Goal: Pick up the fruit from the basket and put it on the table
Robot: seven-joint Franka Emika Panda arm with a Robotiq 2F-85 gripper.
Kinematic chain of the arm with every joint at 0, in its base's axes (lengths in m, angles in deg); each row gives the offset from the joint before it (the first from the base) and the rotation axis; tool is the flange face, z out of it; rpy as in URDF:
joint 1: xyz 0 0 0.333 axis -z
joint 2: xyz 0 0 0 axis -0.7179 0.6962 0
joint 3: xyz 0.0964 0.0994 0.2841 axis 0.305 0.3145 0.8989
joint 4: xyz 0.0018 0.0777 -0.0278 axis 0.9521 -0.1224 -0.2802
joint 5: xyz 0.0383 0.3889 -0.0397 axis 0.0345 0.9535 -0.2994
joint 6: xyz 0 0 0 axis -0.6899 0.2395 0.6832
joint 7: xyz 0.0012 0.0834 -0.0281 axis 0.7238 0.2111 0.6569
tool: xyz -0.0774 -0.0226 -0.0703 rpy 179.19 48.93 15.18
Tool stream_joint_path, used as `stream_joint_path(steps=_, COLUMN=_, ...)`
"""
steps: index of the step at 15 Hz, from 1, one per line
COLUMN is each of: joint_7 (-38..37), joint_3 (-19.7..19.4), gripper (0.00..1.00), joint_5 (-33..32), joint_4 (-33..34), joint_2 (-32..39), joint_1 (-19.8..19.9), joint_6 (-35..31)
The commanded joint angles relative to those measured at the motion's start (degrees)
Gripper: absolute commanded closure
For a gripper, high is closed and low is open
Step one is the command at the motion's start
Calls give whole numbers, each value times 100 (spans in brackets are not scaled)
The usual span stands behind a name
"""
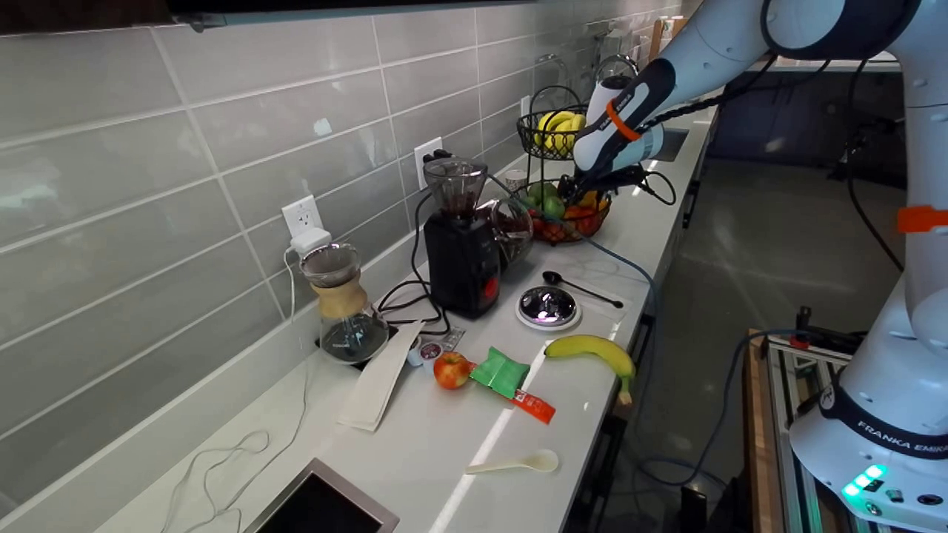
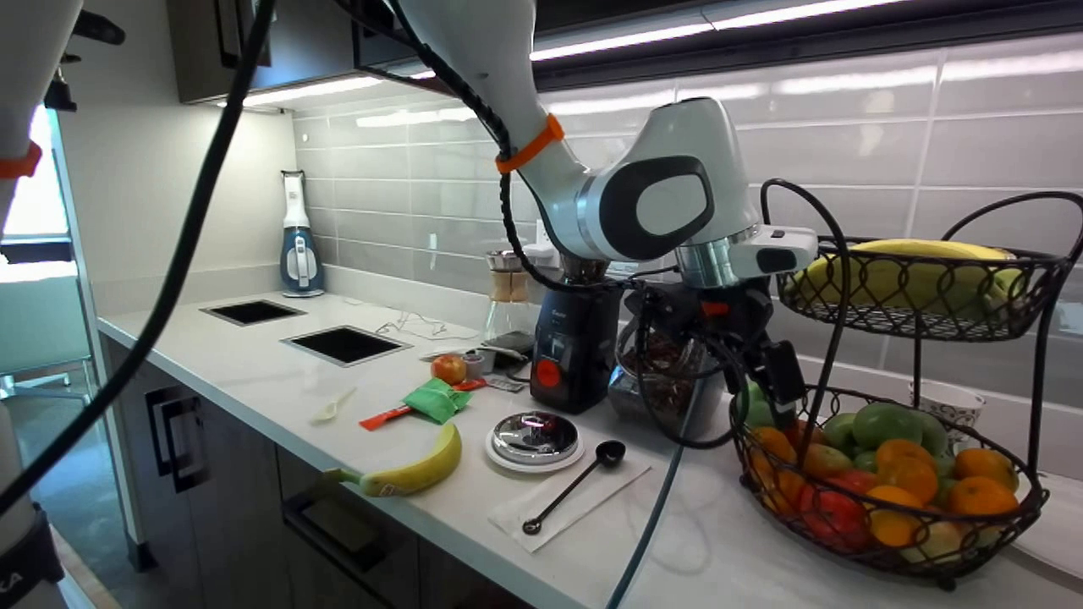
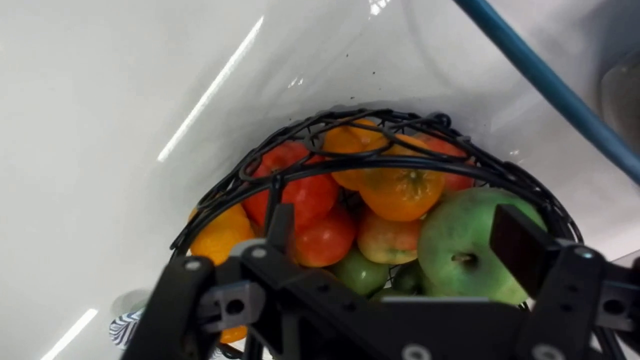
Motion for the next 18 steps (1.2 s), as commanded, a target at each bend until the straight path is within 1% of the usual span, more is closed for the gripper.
stream_joint_path(steps=1, joint_7=401, joint_3=127, gripper=0, joint_5=184, joint_4=350, joint_2=328, joint_1=202, joint_6=52)
stream_joint_path(steps=8, joint_7=734, joint_3=216, gripper=0, joint_5=196, joint_4=466, joint_2=459, joint_1=379, joint_6=156)
stream_joint_path(steps=12, joint_7=1065, joint_3=284, gripper=0, joint_5=152, joint_4=472, joint_2=417, joint_1=470, joint_6=381)
stream_joint_path(steps=14, joint_7=1415, joint_3=450, gripper=0, joint_5=272, joint_4=504, joint_2=438, joint_1=624, joint_6=429)
stream_joint_path(steps=18, joint_7=2367, joint_3=959, gripper=0, joint_5=744, joint_4=573, joint_2=456, joint_1=1079, joint_6=408)
